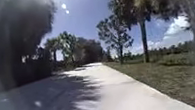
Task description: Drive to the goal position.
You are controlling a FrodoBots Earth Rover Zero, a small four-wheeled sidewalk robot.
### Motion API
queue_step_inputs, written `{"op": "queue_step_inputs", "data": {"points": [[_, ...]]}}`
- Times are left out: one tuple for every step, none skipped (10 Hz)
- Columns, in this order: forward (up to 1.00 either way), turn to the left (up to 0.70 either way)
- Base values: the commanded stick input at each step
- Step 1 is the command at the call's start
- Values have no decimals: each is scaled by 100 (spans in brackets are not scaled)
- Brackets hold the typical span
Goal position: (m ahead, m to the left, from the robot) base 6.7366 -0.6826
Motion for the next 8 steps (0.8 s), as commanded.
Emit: {"op": "queue_step_inputs", "data": {"points": [[85,0],[85,13],[85,34],[85,30],[85,18],[85,1],[85,0],[85,0]]}}
